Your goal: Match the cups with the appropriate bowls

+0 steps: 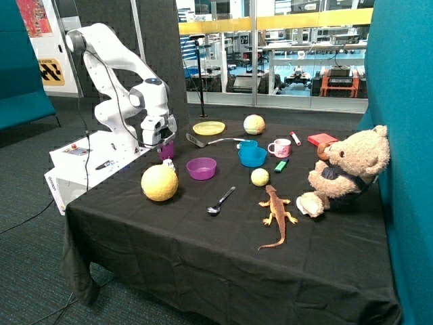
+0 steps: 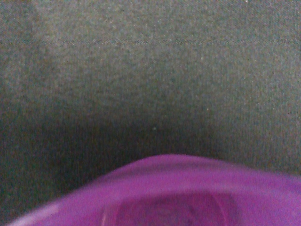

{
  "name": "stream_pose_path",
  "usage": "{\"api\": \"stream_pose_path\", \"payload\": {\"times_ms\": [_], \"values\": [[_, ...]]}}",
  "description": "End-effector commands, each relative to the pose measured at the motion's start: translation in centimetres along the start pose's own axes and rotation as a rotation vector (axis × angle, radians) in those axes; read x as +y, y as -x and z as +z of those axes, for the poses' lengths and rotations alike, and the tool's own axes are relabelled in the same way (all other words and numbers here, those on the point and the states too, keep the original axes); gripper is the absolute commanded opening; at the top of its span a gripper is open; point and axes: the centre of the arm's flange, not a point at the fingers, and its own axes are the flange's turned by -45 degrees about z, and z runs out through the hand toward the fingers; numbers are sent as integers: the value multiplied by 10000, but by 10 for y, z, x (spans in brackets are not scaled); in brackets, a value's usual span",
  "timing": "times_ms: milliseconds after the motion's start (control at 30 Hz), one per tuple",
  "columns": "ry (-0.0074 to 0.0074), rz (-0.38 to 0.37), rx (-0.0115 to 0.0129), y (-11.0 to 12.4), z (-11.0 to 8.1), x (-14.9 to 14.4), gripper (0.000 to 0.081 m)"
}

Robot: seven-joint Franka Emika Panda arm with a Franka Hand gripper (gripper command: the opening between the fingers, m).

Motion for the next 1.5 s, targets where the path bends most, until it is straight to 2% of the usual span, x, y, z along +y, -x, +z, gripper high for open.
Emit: {"api": "stream_pose_path", "payload": {"times_ms": [0, 700, 1200, 1467], "values": [[4, 6, 5, -1, -1, -2, 0], [4, -8, 5, -3, -6, -2, 0], [4, -28, 5, -26, -37, -3, 0], [4, -313, 5, -44, -56, -10, 0]]}}
